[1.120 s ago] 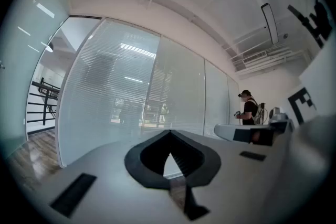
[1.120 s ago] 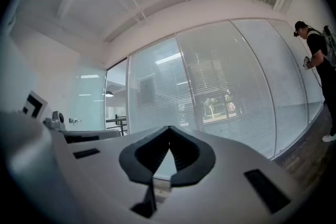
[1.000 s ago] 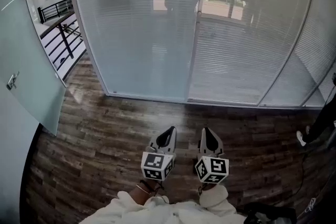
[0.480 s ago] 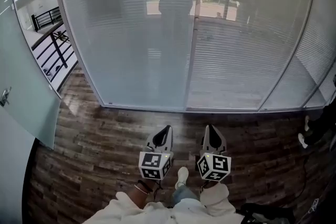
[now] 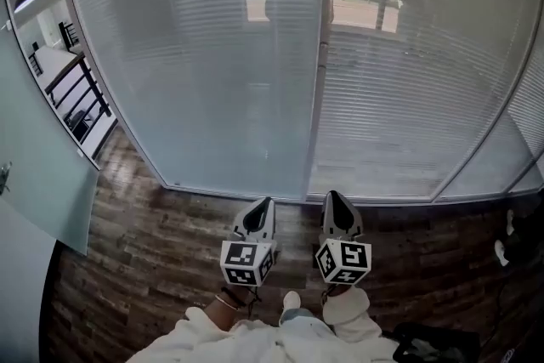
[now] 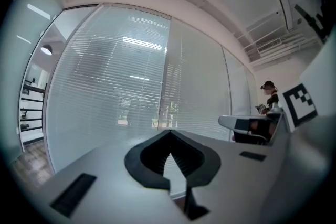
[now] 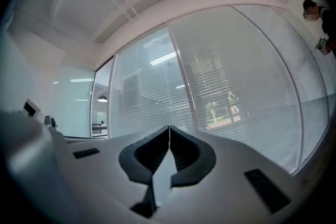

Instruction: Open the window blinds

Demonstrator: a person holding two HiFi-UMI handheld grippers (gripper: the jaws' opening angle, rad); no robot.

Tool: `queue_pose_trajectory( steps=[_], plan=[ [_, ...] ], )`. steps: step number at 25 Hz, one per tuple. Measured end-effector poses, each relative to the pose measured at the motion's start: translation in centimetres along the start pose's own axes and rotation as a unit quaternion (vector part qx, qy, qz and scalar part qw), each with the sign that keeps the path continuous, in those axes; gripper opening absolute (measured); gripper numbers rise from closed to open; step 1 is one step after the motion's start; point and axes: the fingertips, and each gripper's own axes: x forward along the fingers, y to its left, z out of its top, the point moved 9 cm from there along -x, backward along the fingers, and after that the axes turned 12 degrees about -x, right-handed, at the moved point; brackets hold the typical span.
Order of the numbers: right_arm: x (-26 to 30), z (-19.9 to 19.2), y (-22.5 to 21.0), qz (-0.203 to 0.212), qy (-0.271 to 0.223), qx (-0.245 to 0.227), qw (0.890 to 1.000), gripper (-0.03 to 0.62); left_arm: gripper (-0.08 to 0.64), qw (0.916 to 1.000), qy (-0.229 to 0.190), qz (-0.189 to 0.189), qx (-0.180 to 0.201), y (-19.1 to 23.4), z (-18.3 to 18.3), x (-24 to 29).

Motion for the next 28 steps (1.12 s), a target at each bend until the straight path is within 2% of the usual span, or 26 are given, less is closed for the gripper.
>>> queue_pose_trajectory(
  steps=[5, 10, 15, 19, 22, 24, 25, 26, 28],
  plan=[
    [9.1, -0.2, -4.4, 0.003, 0.006, 0.0, 1.0, 0.011, -0.003, 0.9999, -0.007, 0.008, -0.004, 2.0, 2.0, 9.2],
    [16.9, 0.1, -5.5, -0.015, 0.021, -0.027, 0.999, 0.011, -0.003, 0.9999, -0.007, 0.004, -0.007, 5.8, 4.4, 14.8],
    [23.7, -1.0, -6.3, -0.018, 0.031, -0.033, 0.999, 0.012, -0.003, 0.9999, -0.012, -0.008, -0.004, 9.6, 6.0, 20.9],
    [30.0, -1.6, -6.8, -0.024, 0.03, -0.035, 0.999, 0.083, -0.003, 0.9997, -0.009, -0.022, 0.004, 12.9, 7.0, 26.0],
    [35.6, 0.2, -7.1, -0.034, 0.023, -0.084, 0.996, 0.086, -0.003, 0.9994, 0.0, -0.035, 0.001, 15.7, 8.3, 29.3],
    [39.4, 2.5, -7.6, -0.039, 0.027, -0.164, 0.985, 0.089, -0.003, 0.9987, 0.002, -0.05, 0.007, 17.2, 9.6, 31.4],
    [41.1, 3.5, -7.8, -0.044, 0.035, -0.218, 0.974, 0.094, -0.003, 0.9982, 0.003, -0.058, 0.012, 17.8, 10.0, 32.3],
    [42.5, 4.5, -8.1, -0.053, 0.048, -0.278, 0.958, 0.102, -0.002, 0.9977, 0.003, -0.066, 0.016, 18.2, 10.3, 33.2],
    [44.6, 6.3, -8.9, -0.074, 0.078, -0.403, 0.909, 0.117, -0.003, 0.9969, 0.004, -0.077, 0.015, 18.5, 11.1, 34.8]
  ],
)
